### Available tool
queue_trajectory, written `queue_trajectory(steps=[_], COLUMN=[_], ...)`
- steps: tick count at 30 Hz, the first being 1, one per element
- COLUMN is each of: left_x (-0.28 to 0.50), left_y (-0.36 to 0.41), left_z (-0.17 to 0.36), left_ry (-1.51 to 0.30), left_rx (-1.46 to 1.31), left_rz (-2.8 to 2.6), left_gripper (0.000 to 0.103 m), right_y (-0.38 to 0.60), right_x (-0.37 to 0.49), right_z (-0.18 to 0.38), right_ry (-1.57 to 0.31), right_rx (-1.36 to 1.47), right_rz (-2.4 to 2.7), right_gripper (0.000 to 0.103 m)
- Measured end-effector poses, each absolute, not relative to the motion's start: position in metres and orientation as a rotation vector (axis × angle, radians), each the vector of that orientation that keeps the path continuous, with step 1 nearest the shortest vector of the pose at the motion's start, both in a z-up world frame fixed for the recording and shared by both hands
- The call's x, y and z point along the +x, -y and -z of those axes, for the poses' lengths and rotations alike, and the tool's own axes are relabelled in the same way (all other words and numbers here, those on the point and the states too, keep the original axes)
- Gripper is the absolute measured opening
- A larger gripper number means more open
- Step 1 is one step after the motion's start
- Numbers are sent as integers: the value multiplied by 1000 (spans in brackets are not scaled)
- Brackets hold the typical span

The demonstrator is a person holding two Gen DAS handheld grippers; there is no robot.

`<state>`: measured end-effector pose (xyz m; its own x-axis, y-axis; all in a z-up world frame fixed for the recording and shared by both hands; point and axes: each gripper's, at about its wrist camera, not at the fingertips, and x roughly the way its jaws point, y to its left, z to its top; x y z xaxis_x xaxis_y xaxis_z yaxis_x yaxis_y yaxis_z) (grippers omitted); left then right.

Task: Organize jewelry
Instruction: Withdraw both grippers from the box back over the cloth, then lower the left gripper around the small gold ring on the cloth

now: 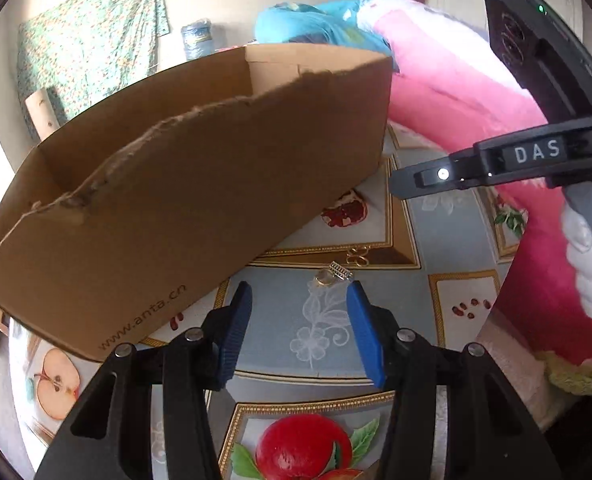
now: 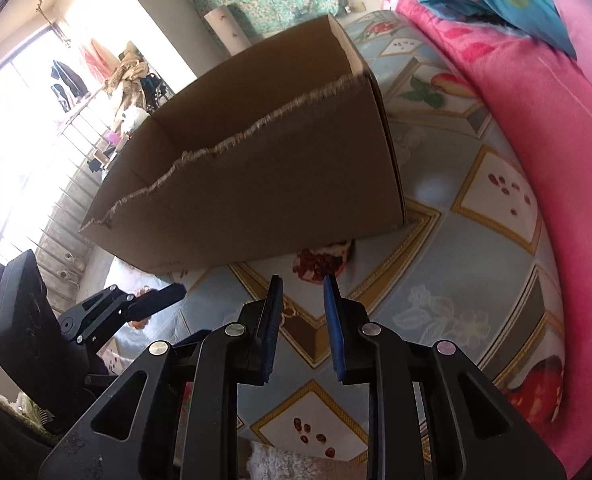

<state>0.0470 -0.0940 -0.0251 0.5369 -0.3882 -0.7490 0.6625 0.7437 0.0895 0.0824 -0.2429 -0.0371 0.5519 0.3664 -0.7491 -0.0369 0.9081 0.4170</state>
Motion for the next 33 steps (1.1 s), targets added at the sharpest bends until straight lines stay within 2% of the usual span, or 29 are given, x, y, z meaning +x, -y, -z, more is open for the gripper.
queue_trajectory(steps=[3, 7, 9, 16, 19, 33], left_x=[48, 58, 62, 65, 66, 60], left_y=[108, 116, 117, 126, 128, 119], left_z=[33, 40, 42, 42, 41, 41], left_ry=[-766, -786, -794, -799, -799, -804], left_rx=[453, 462, 450, 460, 465, 460], left_rz=[666, 666, 673, 687, 699, 682], left_gripper=[40, 24, 19, 17, 12, 11], right_y=[242, 240, 239, 244, 245, 232], right_x=[74, 67, 65, 69, 71, 71], right_z=[49, 51, 52, 57, 60, 53], right_ry=[-983, -978, -974, -978, -984, -980], right_rx=[382, 373, 372, 398, 403, 350], right_rz=[-236, -238, -242, -245, -242, -251], right_gripper=[23, 23, 23, 23, 23, 23])
